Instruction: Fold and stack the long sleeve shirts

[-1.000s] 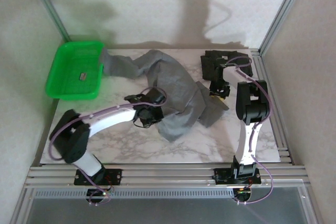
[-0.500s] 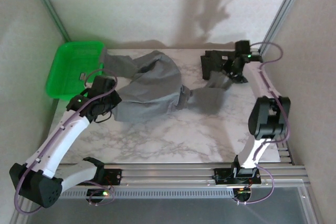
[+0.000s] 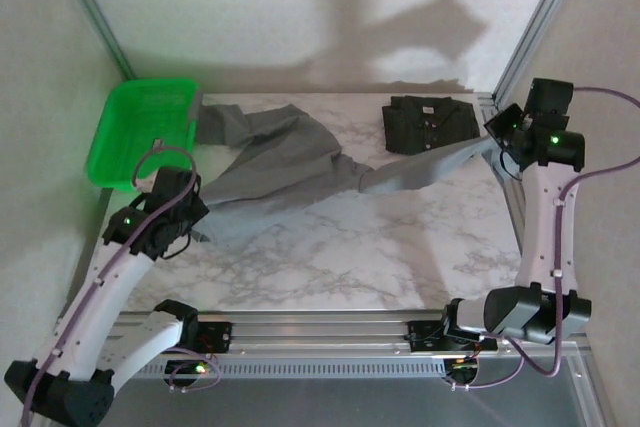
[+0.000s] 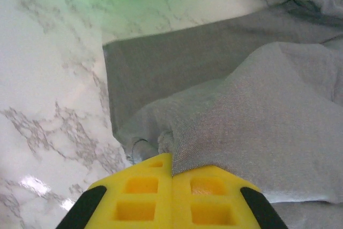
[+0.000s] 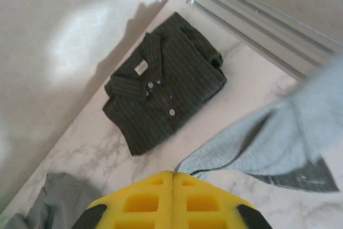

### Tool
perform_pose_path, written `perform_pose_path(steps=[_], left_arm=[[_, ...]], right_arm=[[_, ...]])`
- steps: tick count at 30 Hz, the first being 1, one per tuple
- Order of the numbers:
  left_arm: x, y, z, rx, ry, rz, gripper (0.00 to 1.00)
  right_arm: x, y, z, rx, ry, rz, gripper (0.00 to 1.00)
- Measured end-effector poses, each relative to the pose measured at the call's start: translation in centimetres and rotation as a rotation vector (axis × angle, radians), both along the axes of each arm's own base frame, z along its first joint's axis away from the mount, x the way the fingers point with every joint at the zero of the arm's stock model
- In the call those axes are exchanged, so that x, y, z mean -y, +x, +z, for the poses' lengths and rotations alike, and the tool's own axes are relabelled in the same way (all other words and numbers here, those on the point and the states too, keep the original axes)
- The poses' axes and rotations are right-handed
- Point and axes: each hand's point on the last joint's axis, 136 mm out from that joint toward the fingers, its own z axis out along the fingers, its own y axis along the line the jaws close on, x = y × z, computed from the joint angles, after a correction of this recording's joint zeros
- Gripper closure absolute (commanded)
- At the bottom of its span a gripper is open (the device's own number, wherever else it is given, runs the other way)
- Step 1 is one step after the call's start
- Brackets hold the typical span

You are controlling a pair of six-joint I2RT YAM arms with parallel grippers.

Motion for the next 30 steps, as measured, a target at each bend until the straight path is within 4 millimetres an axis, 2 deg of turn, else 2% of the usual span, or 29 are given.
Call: perform_pose_path(steps=[2, 4, 6, 7, 8, 10, 12, 14, 16, 18, 20, 21, 24, 26, 28, 30], left_arm=[[0.2, -1.1, -1.7, -0.007, -0.042, 0.011, 0.92], [0.7, -2.5, -4.2, -0.044, -0.089, 0.020, 0.67], [1.2, -3.8, -6.7, -0.097, -0.119, 0.020, 0.61], [1.4, -4.3, -7.7, -0.124, -0.125, 0.021, 0.52], [1.6, -4.8, -8.8, -0.159, -0.126, 0.023, 0.36], [1.7, -5.3, -10.0, -0.216, -0.119, 0.040, 0.03], [1.3, -5.4, -10.2, -0.244, -0.099, 0.074, 0.01], [1.0, -4.8, -8.8, -0.232, -0.082, 0.106, 0.01], [0.9, -3.5, -6.7, -0.187, -0.081, 0.124, 0.00], [0.9, -1.8, -4.3, -0.138, -0.073, 0.137, 0.01], [0.9, -0.5, -3.0, -0.113, -0.065, 0.145, 0.01], [0.8, 0.1, -3.0, -0.108, -0.066, 0.150, 0.00], [0.3, 1.0, -4.5, -0.128, -0.084, 0.168, 0.01], [0.8, 1.4, -5.4, -0.147, -0.107, 0.160, 0.04], [1.8, 2.6, -5.7, -0.137, -0.140, 0.130, 0.18], [3.0, 4.2, -5.9, -0.115, -0.170, 0.089, 0.34]], right_arm=[[-0.3, -1.7, -1.2, -0.028, 0.005, -0.005, 1.00], [-0.5, -4.2, -4.2, -0.094, 0.014, -0.023, 1.00], [-0.7, -6.8, -8.6, -0.203, 0.027, -0.036, 1.00], [-0.8, -7.7, -10.5, -0.255, 0.032, -0.040, 1.00], [-0.9, -8.4, -12.4, -0.311, 0.040, -0.043, 0.92], [-1.1, -9.3, -16.1, -0.419, 0.059, -0.039, 0.61], [-1.7, -9.4, -18.2, -0.490, 0.084, -0.011, 0.39], [-2.6, -8.5, -18.3, -0.496, 0.080, 0.052, 0.24], [-3.9, -6.8, -16.7, -0.457, 0.042, 0.146, 0.21], [-6.3, -3.8, -13.1, -0.367, -0.009, 0.270, 0.19], [-9.0, -0.9, -9.6, -0.276, -0.062, 0.380, 0.19], [-10.7, 0.5, -7.9, -0.231, -0.089, 0.441, 0.19], [-15.7, 3.8, -5.4, -0.165, -0.150, 0.603, 0.19], [-18.2, 5.8, -5.5, -0.163, -0.175, 0.675, 0.19], [-20.2, 8.1, -6.7, -0.176, -0.167, 0.742, 0.24], [-22.1, 10.8, -9.1, -0.210, -0.141, 0.806, 0.30]])
